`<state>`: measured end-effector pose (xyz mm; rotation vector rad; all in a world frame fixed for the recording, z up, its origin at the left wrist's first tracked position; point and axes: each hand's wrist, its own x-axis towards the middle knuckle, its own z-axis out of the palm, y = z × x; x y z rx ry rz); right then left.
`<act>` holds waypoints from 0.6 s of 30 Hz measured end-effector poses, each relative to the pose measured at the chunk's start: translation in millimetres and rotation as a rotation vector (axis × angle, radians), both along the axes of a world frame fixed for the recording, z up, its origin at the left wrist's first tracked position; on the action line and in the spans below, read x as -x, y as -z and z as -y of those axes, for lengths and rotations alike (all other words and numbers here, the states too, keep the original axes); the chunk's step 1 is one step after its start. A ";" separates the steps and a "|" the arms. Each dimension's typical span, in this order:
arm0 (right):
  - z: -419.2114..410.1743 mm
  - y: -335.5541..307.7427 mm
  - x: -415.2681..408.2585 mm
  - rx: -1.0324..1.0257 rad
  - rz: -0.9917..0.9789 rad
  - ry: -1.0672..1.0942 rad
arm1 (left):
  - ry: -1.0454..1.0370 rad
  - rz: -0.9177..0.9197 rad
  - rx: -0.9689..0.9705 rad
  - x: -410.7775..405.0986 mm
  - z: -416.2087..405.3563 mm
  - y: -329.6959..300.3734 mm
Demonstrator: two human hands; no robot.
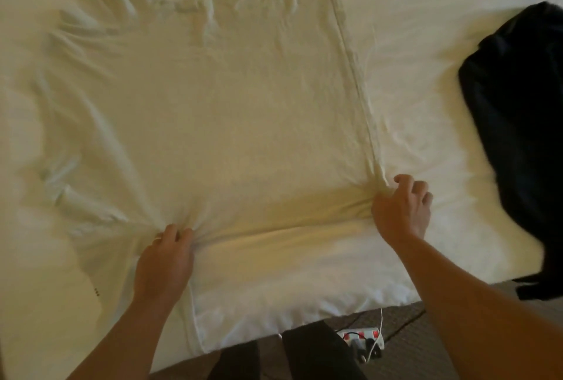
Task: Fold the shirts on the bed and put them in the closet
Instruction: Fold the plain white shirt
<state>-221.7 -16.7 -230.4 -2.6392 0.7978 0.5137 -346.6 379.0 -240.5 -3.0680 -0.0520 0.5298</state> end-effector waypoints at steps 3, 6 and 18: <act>-9.4 6.5 18.6 0.072 0.136 -0.487 | -0.014 -0.025 -0.076 -5.4 3.1 -8.8; -24.2 17.1 25.9 0.077 0.113 -0.926 | -0.033 -0.066 -0.119 -13.7 2.0 -11.3; -44.9 -1.5 -12.2 0.100 -0.135 -0.985 | -0.219 -0.238 0.094 -27.7 -26.1 -27.4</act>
